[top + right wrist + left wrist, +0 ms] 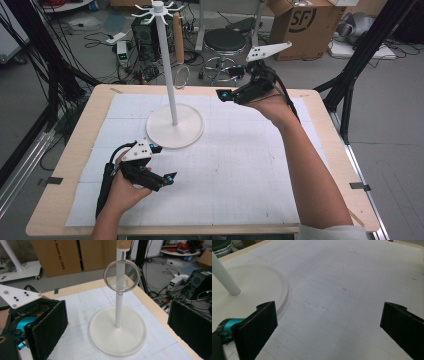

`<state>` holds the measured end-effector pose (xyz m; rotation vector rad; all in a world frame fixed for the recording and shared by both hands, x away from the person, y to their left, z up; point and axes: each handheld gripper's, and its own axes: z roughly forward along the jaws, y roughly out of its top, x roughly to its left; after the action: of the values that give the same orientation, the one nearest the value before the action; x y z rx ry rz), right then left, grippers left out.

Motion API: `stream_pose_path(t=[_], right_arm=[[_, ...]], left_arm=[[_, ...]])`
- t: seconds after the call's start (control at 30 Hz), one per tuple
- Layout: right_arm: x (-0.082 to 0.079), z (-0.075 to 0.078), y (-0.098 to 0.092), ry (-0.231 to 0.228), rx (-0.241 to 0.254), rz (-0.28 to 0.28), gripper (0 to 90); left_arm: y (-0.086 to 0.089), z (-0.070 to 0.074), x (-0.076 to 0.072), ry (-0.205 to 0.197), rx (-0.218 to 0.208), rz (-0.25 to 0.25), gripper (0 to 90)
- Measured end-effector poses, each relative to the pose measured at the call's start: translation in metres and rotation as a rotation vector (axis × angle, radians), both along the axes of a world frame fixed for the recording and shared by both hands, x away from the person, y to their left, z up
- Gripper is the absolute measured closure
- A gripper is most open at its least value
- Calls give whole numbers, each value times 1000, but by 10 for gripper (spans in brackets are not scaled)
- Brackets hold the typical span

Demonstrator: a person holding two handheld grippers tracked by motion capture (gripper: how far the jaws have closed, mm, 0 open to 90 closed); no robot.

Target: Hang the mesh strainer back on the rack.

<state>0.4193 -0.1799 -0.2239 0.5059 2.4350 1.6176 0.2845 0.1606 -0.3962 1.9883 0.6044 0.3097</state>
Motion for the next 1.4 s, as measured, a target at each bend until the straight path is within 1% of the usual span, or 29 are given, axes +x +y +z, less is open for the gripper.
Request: stream_pose_path(t=[0.03, 0.1, 0.13, 0.17, 0.2, 0.23, 0.33, 0.37, 0.43, 0.5, 0.57, 0.73, 0.8, 0.87, 0.9, 0.93, 1.07, 1.13, 1.33, 1.4], right_arm=[[-1, -2, -2, -5, 8, 1, 4], [-4, -6, -7, 0, 21, 1, 2], [-6, -8, -9, 0, 20, -6, 2], [-8, -10, -11, -7, 26, -9, 2], [-10, -12, -14, -6, 34, -8, 2], [-12, -14, -17, -7, 41, -6, 2], [-20, -22, -26, -15, 56, -14, 2], [-22, -25, -29, -6, 61, -18, 2], [-26, -31, -36, -12, 64, -21, 2], [-30, -37, -42, -4, 68, -24, 2], [-34, -43, -49, -7, 65, -31, 2], [-44, -60, -68, 9, 73, -48, 2], [-48, -66, -75, 24, 74, -55, 2], [-51, -73, -81, 26, 74, -61, 2], [-52, -76, -83, 22, 77, -63, 2], [-54, -79, -85, 36, 74, -67, 2], [-58, -91, -90, 42, 69, -70, 2], [-60, -96, -92, 54, 69, -71, 2], [-64, -105, -97, 68, 65, -80, 2], [-66, -107, -99, 69, 62, -84, 2]], left_arm=[[0, 0, 0, 0, -3, 4, 17], [1, 1, 0, -5, 6, 3, 16], [1, 1, 0, -5, 6, 3, 16], [1, 0, 0, 0, -8, 4, 16], [1, 0, 0, 2, -12, 6, 16], [2, 0, 0, -1, -7, 7, 16], [2, 0, 0, -1, -14, 10, 17], [2, 0, 0, -1, -14, 10, 17], [2, 0, 0, -2, -11, 7, 16], [2, 0, 0, -3, -7, 6, 16], [2, -1, 0, 2, -3, 3, 16], [0, -1, 0, 4, -12, 2, 16], [0, -1, 0, 3, -12, 3, 16], [0, -1, 0, 2, -9, -2, 16], [0, -1, 0, 3, -9, -1, 16], [0, -1, 0, 1, -11, -2, 17], [1, 0, 0, 0, -15, 3, 17], [1, 0, 1, 1, -16, -2, 16], [2, 1, 2, 0, -27, 0, 16], [3, 3, 3, -4, -36, 2, 16]])
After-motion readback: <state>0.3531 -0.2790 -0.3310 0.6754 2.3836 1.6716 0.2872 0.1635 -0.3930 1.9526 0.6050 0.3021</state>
